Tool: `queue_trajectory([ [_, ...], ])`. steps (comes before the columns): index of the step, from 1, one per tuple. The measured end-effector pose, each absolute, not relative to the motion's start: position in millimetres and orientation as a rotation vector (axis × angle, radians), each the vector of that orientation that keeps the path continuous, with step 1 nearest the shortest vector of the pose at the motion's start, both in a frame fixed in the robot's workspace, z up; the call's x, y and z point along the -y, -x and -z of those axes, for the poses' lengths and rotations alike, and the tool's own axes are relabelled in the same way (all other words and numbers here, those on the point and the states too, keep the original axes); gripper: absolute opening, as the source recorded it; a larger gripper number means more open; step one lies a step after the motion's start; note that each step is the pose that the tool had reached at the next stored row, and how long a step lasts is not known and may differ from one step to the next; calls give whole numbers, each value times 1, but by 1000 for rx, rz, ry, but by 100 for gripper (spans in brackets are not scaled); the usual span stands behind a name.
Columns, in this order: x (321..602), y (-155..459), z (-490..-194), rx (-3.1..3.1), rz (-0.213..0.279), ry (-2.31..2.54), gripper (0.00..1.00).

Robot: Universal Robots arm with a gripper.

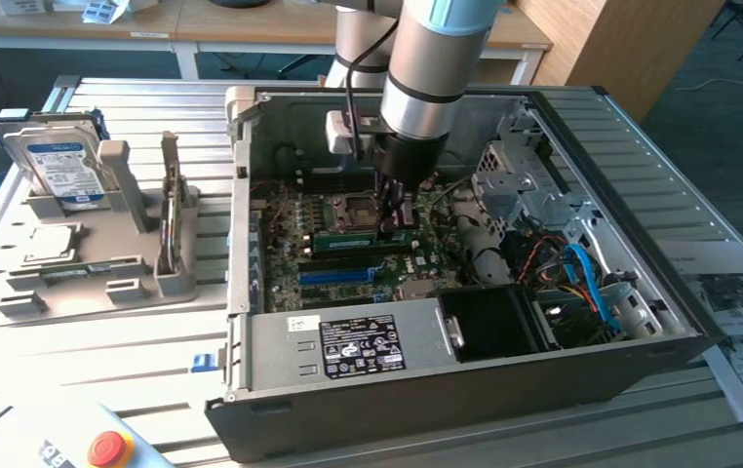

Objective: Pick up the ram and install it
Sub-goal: 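Insert the ram into the slot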

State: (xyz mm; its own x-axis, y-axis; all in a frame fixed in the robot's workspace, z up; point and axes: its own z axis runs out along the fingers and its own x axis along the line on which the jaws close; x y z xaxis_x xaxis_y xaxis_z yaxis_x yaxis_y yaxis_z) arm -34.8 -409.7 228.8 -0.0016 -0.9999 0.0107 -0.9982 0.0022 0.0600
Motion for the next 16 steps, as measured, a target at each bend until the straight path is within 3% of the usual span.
queue_trajectory([
  [16,410,35,-228,2194,54,-2178,12],
])
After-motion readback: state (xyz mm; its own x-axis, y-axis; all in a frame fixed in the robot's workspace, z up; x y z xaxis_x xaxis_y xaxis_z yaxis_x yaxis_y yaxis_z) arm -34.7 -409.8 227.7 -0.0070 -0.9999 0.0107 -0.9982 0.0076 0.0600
